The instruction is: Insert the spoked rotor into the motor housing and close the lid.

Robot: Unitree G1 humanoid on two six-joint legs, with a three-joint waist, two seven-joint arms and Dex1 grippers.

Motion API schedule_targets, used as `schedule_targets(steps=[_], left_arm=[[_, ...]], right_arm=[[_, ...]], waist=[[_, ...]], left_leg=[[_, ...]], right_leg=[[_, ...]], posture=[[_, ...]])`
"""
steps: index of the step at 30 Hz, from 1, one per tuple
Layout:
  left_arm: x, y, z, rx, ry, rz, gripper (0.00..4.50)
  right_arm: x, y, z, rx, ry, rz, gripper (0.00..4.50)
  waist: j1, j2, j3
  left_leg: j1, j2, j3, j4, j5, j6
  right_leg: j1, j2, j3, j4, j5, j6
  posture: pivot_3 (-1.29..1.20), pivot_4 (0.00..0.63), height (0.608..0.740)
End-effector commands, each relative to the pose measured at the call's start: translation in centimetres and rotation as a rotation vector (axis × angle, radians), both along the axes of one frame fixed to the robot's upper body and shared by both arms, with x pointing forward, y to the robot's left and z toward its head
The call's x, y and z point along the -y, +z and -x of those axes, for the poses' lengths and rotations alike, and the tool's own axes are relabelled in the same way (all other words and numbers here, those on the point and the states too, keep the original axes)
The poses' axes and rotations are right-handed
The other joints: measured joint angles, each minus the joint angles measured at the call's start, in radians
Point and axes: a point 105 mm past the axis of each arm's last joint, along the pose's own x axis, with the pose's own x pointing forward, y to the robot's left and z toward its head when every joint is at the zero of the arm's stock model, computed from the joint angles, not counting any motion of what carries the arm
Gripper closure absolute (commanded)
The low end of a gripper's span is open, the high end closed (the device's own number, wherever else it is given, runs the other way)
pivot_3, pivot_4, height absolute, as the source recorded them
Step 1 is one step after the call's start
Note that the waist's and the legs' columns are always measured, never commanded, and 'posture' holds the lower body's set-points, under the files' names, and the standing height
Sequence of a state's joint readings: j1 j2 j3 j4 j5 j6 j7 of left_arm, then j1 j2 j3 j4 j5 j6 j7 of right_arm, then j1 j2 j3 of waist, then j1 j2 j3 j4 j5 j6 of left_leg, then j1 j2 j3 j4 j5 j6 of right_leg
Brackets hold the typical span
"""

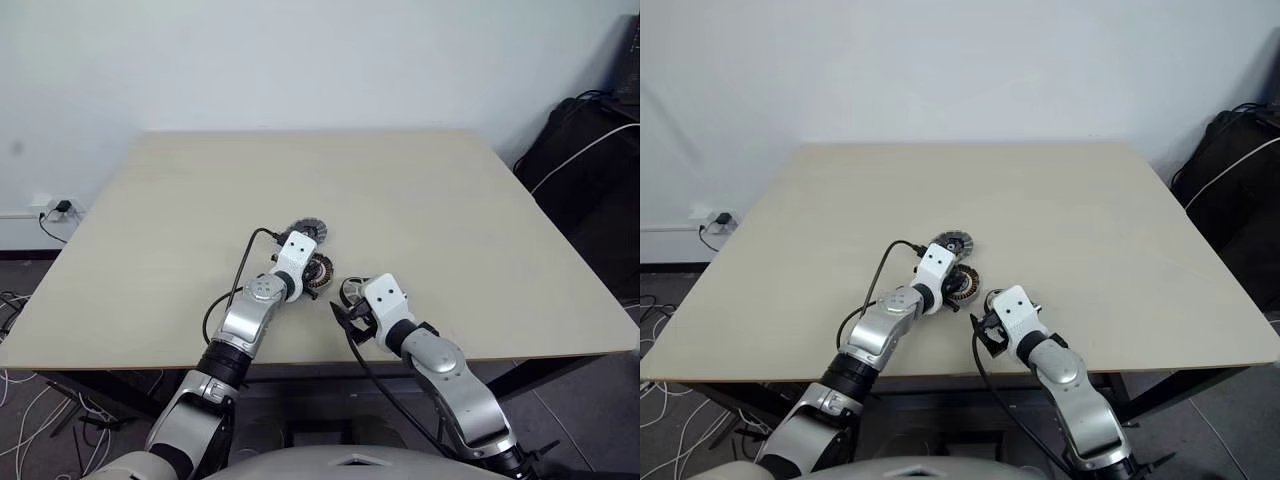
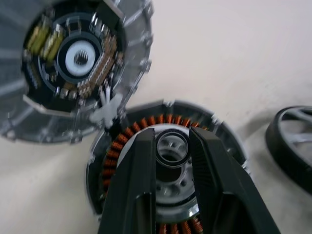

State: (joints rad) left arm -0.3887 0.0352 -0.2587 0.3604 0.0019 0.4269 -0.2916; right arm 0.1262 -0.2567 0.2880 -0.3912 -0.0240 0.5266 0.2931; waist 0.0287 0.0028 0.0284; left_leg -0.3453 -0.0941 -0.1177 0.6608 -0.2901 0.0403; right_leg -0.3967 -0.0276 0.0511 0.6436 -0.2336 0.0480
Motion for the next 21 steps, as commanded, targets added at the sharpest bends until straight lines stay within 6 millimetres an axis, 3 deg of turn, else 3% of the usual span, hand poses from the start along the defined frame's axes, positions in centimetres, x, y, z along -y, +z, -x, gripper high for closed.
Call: schedule_targets(steps=[1, 11, 14, 21], left_arm=[[0.4, 1.1, -0.7, 0.035, -0.002, 0.016, 3.49], [0.6, 2.0, -0.3, 0.059, -0.02, 0.062, 0.14], [0.4, 2.4, 0.2, 0.061, -0.023, 0.082, 0.25], [-0.7, 2.4, 1.0, 0.061, -0.001, 0.083, 2.48]], right_arm=[[0.1, 1.3, -0.6, 0.056, -0.011, -0.019, 0.0], [0.1, 1.2, -0.6, 0.054, -0.008, -0.02, 0.0], [0.0, 1.2, -0.5, 0.051, -0.006, -0.021, 0.0], [-0.1, 1.1, -0.5, 0.047, 0.002, -0.022, 0.0]], waist=[[0.0, 0.0, 0.0], [0.0, 0.0, 0.0], [0.0, 0.0, 0.0], [0.0, 0.0, 0.0]], left_leg=[[0.0, 0.0, 0.0, 0.0, 0.0, 0.0], [0.0, 0.0, 0.0, 0.0, 0.0, 0.0], [0.0, 0.0, 0.0, 0.0, 0.0, 0.0], [0.0, 0.0, 0.0, 0.0, 0.0, 0.0]], right_leg=[[0.0, 0.0, 0.0, 0.0, 0.0, 0.0], [0.0, 0.0, 0.0, 0.0, 0.0, 0.0], [0.0, 0.0, 0.0, 0.0, 0.0, 0.0], [0.0, 0.0, 0.0, 0.0, 0.0, 0.0]], posture=[[0.0, 0.0, 0.74], [0.0, 0.0, 0.74], [0.0, 0.0, 0.74], [0.0, 0.0, 0.74]])
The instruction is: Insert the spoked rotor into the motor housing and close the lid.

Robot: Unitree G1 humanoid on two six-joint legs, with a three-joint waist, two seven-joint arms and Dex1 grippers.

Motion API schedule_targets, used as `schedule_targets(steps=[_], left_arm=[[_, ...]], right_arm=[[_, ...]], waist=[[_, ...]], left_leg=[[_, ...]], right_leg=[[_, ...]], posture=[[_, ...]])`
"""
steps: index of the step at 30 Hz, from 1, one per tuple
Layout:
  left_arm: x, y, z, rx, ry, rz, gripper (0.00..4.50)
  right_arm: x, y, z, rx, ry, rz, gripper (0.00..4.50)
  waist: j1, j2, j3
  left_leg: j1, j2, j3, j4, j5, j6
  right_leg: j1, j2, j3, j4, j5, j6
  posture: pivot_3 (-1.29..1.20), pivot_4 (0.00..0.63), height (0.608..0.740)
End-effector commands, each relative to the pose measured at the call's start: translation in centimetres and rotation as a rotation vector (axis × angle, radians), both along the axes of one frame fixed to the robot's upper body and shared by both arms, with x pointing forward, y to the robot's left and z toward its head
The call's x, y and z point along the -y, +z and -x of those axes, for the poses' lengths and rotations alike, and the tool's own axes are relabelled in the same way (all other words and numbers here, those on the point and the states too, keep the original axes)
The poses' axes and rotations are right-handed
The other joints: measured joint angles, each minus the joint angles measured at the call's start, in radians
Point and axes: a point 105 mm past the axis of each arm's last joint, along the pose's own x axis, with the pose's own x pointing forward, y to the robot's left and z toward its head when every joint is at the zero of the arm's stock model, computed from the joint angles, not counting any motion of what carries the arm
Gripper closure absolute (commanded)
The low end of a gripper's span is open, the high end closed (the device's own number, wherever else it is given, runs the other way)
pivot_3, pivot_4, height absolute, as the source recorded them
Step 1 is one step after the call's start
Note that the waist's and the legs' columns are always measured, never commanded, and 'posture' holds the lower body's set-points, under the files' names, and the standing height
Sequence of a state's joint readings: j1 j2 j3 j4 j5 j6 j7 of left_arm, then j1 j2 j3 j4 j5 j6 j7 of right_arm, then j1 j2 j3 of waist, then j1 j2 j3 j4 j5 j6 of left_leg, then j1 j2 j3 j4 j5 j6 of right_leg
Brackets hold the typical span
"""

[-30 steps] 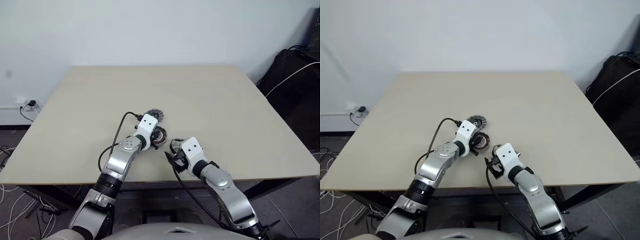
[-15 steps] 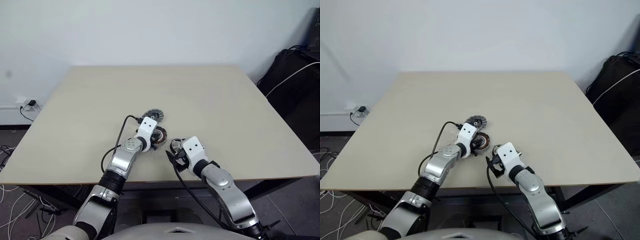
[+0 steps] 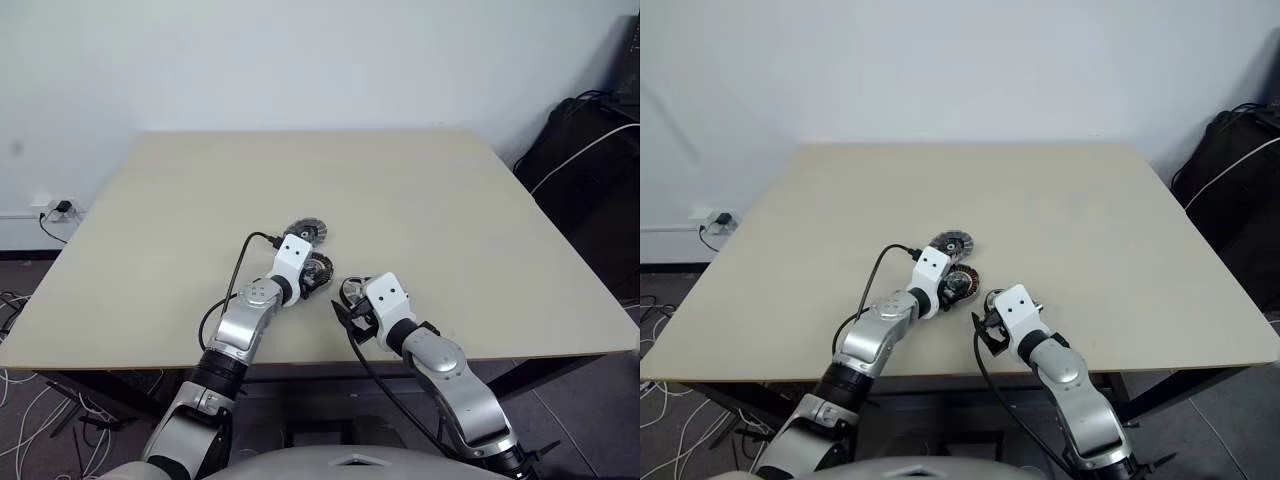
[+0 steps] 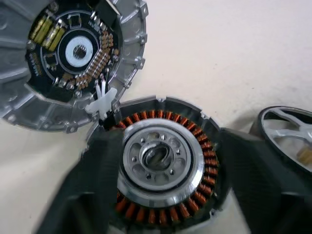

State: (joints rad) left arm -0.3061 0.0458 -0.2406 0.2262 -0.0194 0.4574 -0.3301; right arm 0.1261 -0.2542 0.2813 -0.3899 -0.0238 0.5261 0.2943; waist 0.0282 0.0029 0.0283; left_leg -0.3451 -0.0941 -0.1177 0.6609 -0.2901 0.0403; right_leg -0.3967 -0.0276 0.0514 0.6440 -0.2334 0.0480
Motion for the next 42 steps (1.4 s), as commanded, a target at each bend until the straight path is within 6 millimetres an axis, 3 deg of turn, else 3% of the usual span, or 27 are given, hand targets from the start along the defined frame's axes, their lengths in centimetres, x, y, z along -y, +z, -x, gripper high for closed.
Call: schedule_targets(steps=[1, 6, 13, 21, 27, 33, 42], left_arm=[[-0.5, 1.8, -0.2, 0.059, 0.015, 0.018, 2.85], [-1.9, 2.0, 0.4, 0.088, 0.058, 0.005, 4.47], [-3.9, 2.2, 1.6, 0.168, 0.092, -0.015, 4.47], [-5.5, 1.1, 4.0, 0.177, 0.09, -0.028, 4.5], [-5.7, 0.2, 5.7, 0.138, 0.083, -0.009, 4.5], [-5.4, -0.3, 7.2, 0.105, 0.05, 0.01, 4.5], [-4.8, -0.4, 7.6, 0.096, 0.025, 0.007, 4.5]], right_arm=[[-0.3, 1.1, -0.4, 0.046, 0.009, -0.02, 0.0], [-0.4, 1.1, -0.5, 0.044, 0.01, -0.025, 0.0], [-0.5, 0.6, -1.6, -0.012, -0.048, -0.041, 0.0], [-1.7, 0.2, -3.6, -0.059, -0.06, -0.006, 2.62], [-3.2, 0.0, -5.3, -0.092, -0.042, 0.037, 4.48], [-4.7, -0.1, -6.8, -0.149, -0.013, 0.071, 4.48], [-6.5, 0.2, -8.8, -0.174, 0.029, 0.112, 4.48]], waist=[[0.0, 0.0, 0.0], [0.0, 0.0, 0.0], [-0.001, 0.0, 0.0], [-0.001, 0.001, -0.001], [-0.007, 0.001, -0.001], [-0.014, 0.002, -0.001], [-0.017, 0.003, -0.001]], left_leg=[[0.0, 0.0, 0.0, 0.0, 0.0, 0.0], [0.0, 0.0, 0.0, 0.0, 0.0, 0.0], [0.0, 0.0, 0.0, 0.0, 0.0, -0.001], [0.001, 0.0, 0.0, 0.0, -0.001, -0.002], [0.001, 0.0, 0.0, 0.0, 0.0, -0.001], [0.001, 0.0, 0.001, 0.0, 0.0, -0.001], [0.001, 0.0, 0.0, -0.001, 0.001, -0.001]], right_leg=[[0.0, 0.0, 0.0, 0.0, 0.0, 0.0], [0.0, 0.0, 0.0, 0.0, 0.0, 0.0], [0.0, 0.0, 0.0, 0.0, 0.0, 0.0], [0.0, 0.0, 0.0, 0.0, 0.003, -0.005], [0.0, 0.001, -0.001, 0.001, 0.003, -0.006], [0.0, 0.001, -0.002, 0.001, 0.004, -0.006], [-0.001, 0.001, -0.002, 0.001, 0.004, -0.008]], posture=[[0.0, 0.0, 0.74], [0.0, 0.0, 0.74], [0.0, 0.0, 0.74], [0.0, 0.0, 0.74], [0.0, 0.0, 0.74], [0.0, 0.0, 0.74], [0.0, 0.0, 0.74]])
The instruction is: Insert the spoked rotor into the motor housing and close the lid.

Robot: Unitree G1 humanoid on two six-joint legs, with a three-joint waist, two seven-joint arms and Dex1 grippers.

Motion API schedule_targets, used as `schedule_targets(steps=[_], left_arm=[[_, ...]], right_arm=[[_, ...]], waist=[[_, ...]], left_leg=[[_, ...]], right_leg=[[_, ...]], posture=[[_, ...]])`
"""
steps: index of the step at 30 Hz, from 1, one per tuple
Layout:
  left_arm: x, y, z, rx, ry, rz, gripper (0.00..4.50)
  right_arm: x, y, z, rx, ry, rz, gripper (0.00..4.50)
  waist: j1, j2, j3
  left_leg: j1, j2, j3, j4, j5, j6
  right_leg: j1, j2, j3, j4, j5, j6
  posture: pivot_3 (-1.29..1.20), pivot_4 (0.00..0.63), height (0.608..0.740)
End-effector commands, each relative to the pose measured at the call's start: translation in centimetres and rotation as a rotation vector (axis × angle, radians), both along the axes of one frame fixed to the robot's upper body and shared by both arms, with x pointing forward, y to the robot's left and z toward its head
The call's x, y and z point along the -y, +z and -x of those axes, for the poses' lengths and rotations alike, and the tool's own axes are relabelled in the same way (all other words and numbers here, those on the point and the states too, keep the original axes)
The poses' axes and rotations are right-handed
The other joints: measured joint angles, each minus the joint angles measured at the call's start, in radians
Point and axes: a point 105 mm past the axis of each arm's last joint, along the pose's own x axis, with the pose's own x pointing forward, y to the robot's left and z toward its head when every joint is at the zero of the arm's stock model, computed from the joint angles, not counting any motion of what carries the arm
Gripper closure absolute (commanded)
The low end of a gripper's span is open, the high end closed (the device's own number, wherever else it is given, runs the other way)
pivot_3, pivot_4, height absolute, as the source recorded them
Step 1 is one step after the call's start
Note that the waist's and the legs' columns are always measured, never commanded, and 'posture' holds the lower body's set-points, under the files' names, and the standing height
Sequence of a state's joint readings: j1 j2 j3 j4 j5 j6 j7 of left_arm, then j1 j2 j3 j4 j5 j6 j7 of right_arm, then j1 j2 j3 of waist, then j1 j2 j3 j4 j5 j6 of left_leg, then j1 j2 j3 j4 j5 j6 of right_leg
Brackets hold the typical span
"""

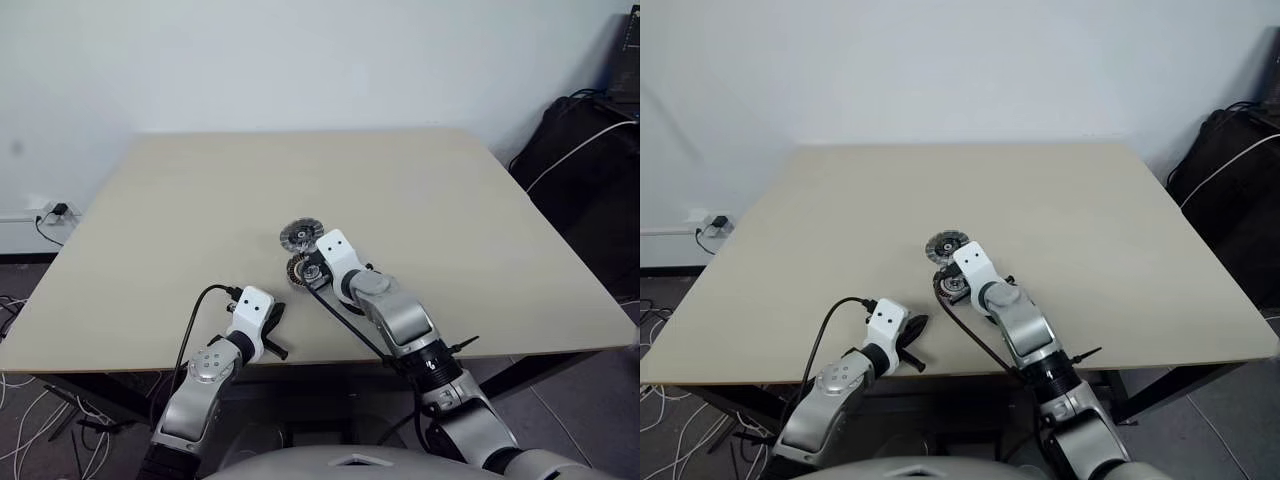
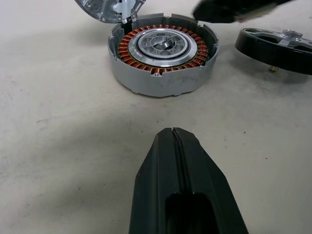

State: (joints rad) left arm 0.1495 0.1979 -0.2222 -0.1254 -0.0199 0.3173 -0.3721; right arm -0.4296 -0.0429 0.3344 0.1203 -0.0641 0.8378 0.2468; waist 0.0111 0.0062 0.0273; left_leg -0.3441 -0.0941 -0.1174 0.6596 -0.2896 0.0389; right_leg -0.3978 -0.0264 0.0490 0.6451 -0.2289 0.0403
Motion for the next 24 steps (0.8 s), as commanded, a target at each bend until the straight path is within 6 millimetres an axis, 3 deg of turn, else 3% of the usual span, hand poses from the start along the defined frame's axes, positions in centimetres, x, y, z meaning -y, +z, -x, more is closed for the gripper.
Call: schedule_targets(steps=[1, 24], left_arm=[[0.8, 1.7, -0.3, 0.064, -0.022, 0.02, 4.5], [1.1, 1.3, 0.0, 0.058, 0.02, 0.021, 4.5]], right_arm=[[-0.9, 1.0, -1.0, 0.034, 0.022, -0.009, 4.48], [-3.9, 0.9, -2.5, 0.025, 0.101, 0.003, 4.48]], waist=[[-0.001, 0.0, 0.0], [-0.025, 0.003, -0.001]], left_leg=[[0.0, 0.0, 0.0, 0.0, 0.0, 0.0], [0.0, 0.0, 0.0, -0.003, 0.001, -0.001]], right_leg=[[0.0, 0.0, 0.0, 0.0, 0.0, 0.0], [-0.002, 0.0, 0.001, 0.0, 0.0, -0.001]], posture=[[0.0, 0.0, 0.74], [0.0, 0.0, 0.74]])
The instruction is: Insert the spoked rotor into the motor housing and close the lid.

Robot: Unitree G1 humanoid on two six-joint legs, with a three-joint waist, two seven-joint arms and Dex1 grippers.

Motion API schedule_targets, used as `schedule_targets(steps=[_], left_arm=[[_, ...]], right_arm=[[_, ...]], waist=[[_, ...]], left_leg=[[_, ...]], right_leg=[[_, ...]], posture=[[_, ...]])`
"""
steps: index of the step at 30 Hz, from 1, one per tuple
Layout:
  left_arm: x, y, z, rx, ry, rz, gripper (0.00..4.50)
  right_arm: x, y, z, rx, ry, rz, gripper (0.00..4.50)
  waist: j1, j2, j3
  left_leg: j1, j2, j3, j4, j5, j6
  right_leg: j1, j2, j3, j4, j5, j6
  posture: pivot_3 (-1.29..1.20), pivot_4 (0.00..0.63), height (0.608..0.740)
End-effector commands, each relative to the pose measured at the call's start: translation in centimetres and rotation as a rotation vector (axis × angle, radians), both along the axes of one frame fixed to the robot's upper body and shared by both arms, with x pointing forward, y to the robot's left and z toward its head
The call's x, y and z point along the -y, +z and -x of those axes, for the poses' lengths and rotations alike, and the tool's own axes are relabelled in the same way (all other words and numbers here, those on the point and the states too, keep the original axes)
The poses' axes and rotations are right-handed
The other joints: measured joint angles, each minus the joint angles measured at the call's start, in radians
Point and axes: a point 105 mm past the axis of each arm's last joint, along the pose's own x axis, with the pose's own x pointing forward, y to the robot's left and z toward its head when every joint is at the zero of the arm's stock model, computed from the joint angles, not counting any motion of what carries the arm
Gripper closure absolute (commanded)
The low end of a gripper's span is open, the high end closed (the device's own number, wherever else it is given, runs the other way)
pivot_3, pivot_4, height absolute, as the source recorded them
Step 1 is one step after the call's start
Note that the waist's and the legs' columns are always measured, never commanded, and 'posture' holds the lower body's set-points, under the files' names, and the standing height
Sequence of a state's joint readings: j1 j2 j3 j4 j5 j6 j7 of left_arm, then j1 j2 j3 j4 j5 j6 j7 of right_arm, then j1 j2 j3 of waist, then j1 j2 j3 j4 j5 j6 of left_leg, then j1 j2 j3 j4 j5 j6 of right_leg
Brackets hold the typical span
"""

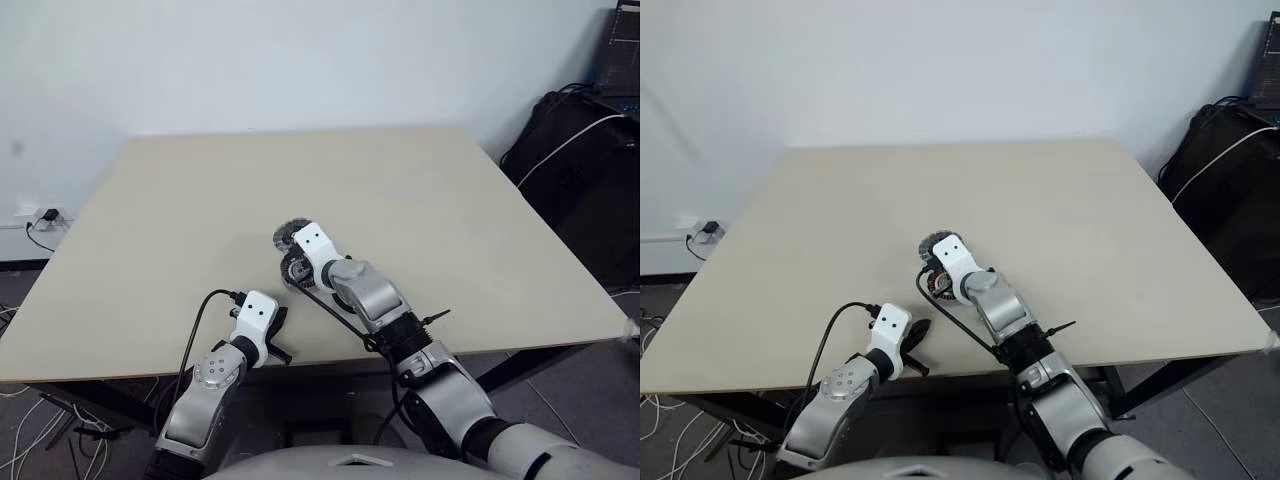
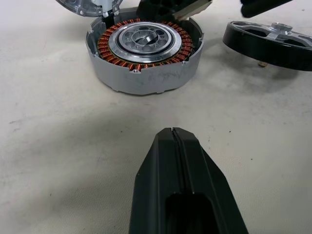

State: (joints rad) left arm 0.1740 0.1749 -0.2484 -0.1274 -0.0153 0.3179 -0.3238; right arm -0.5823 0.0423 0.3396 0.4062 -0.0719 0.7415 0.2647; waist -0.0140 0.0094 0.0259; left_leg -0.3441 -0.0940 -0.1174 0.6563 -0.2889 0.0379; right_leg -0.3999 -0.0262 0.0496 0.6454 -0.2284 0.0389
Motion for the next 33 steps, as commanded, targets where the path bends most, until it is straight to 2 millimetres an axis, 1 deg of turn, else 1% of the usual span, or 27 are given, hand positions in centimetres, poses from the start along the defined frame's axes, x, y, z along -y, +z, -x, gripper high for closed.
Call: schedule_targets(steps=[1, 7, 15, 22, 25, 28, 33], left_arm=[[0.5, 1.9, -0.5, 0.074, -0.008, 0.014, 4.5], [0.3, 1.9, -0.5, 0.075, -0.001, 0.014, 4.5], [0.2, 1.8, -0.5, 0.074, 0.001, 0.013, 4.5], [0.3, 1.7, -0.7, 0.074, -0.009, 0.01, 4.5], [0.2, 1.6, -0.7, 0.072, -0.011, 0.007, 4.5], [0.2, 1.5, -0.7, 0.069, -0.013, 0.006, 4.5], [0.1, 1.4, -0.7, 0.063, -0.015, 0.005, 4.5]], right_arm=[[-0.8, 1.6, -1.0, 0.064, 0.034, -0.005, 4.48], [-0.9, 1.5, -1.1, 0.058, 0.048, 0.005, 4.48], [-0.1, 0.6, 0.2, 0.03, 0.079, 0.029, 4.48], [0.4, 0.6, 1.1, 0.027, 0.087, 0.03, 4.48], [0.5, 1.0, 1.5, 0.042, 0.095, 0.016, 4.48], [0.3, 1.7, 1.3, 0.085, 0.099, -0.01, 4.48], [-0.7, 3.4, 0.3, 0.169, 0.073, -0.08, 4.48]], waist=[[0.0, 0.0, 0.0], [0.0, 0.001, 0.0], [0.001, 0.001, 0.0], [0.0, 0.002, -0.001], [0.001, 0.002, -0.001], [0.001, 0.002, -0.001], [0.0, 0.002, 0.0]], left_leg=[[0.0, 0.0, 0.0, 0.0, 0.0, 0.0], [0.0, 0.0, 0.0, 0.0, 0.0, 0.0], [0.0, 0.0, 0.0, 0.0, 0.0, 0.0], [0.0, 0.0, 0.0, 0.0, 0.0, 0.0], [0.0, 0.0, 0.0, 0.0, 0.0, 0.0], [0.0, 0.0, 0.0, 0.0, 0.0, 0.0], [0.0, 0.0, 0.0, 0.0, 0.0, -0.002]], right_leg=[[0.0, 0.0, 0.0, 0.0, 0.0, 0.0], [0.0, 0.0, 0.0, 0.0, 0.0, 0.0], [0.0, 0.0, 0.0, 0.0, 0.0, 0.0], [0.0, 0.0, 0.0, 0.0, 0.0, 0.0], [0.0, 0.0, 0.0, 0.0, 0.0, 0.0], [0.0, 0.0, 0.0, 0.0, 0.0, 0.0], [0.0, 0.0, 0.0, 0.0, 0.0, 0.0]], posture=[[0.0, 0.0, 0.74], [0.0, 0.0, 0.74], [0.0, 0.0, 0.74], [0.0, 0.0, 0.74], [0.0, 0.0, 0.74], [0.0, 0.0, 0.74], [0.0, 0.0, 0.74]])
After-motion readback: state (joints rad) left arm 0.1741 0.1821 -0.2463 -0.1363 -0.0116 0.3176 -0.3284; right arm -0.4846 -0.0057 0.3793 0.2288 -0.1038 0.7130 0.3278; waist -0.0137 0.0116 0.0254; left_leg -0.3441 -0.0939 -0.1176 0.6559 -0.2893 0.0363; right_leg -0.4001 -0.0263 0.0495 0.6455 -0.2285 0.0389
